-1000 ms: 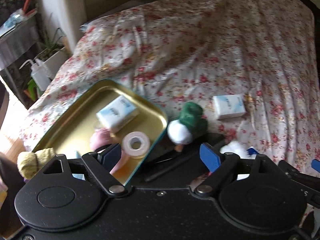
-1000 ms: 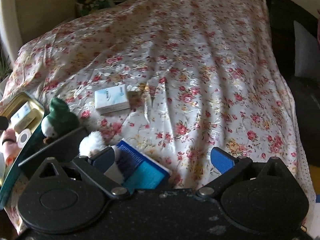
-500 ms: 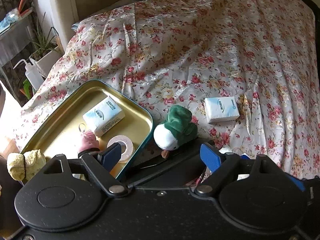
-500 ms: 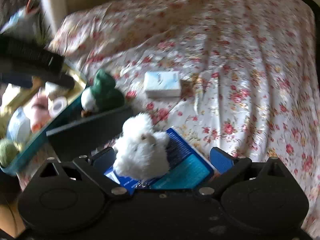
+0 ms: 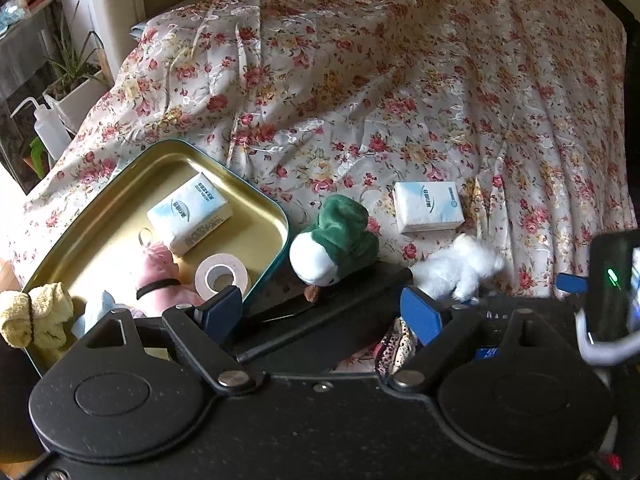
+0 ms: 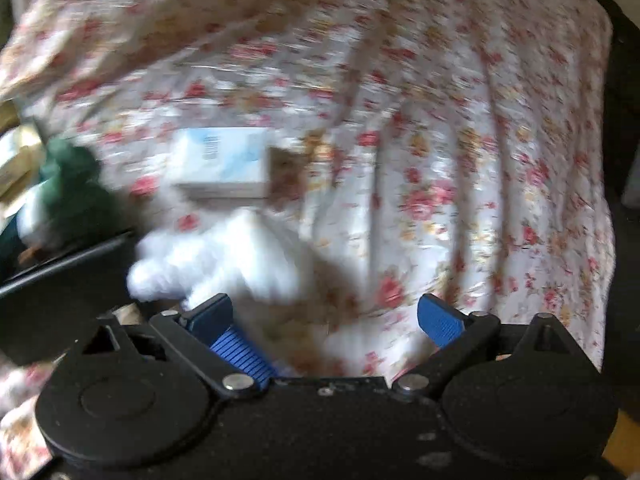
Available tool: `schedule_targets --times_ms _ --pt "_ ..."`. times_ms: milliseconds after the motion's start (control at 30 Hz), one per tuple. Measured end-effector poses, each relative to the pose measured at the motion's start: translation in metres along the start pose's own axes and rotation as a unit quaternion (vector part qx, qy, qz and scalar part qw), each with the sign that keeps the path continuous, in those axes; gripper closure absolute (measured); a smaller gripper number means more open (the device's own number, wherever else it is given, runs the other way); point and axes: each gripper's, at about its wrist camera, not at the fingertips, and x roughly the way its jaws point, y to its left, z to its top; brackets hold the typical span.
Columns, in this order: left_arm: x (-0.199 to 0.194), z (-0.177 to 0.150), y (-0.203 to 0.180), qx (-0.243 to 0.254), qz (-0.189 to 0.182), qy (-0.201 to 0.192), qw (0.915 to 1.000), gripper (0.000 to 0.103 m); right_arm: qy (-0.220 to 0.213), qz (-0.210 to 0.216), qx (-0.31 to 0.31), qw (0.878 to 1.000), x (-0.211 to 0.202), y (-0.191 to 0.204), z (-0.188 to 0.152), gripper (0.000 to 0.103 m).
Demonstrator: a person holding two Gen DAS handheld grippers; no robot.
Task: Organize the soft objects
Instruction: 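Grasp the white teddy bear with the right gripper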
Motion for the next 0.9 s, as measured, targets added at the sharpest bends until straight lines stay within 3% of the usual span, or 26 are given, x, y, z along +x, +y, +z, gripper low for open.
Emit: schedule_targets --times_ms 100,233,400,600,667,733,800,900 --pt "-0.001 0.001 0.001 -0.002 -0.001 -0.002 1.0000 0.020 0.033 0.015 0.048 0.998 0.017 -0.016 0.006 0.016" --pt "0.000 0.003 0.004 -0.007 0.000 -0.003 1.0000 0.020 0.046 0.103 0.144 0.983 0.012 -0.041 0.006 0.016" --pt "0.002 0.005 0.005 -0.009 -0.001 -0.001 1.0000 0.020 0.037 0.188 0.192 0.962 0.006 -0.043 0.008 0.015" --pt "0.000 0.006 0.004 -0.003 0.002 -0.011 0.9999 0.020 0.059 0.190 0.176 0.964 0.020 -0.005 0.022 0.017" --pt "-0.001 0.006 0.004 -0.002 0.001 -0.013 0.9999 0.020 0.067 0.185 0.167 0.966 0.030 0.005 0.026 0.024" --pt "0.000 0.006 0.005 -0.001 0.000 -0.012 0.9999 0.020 0.067 0.173 0.159 0.970 0.040 0.012 0.028 0.049" --pt "0.001 0.007 0.006 0.000 0.001 -0.011 0.9999 0.020 0.064 0.171 0.152 0.971 0.045 0.013 0.030 0.067" --pt "0.003 0.007 0.006 0.001 0.001 -0.009 1.0000 0.020 0.039 0.169 0.159 0.972 0.042 0.002 0.030 0.073"
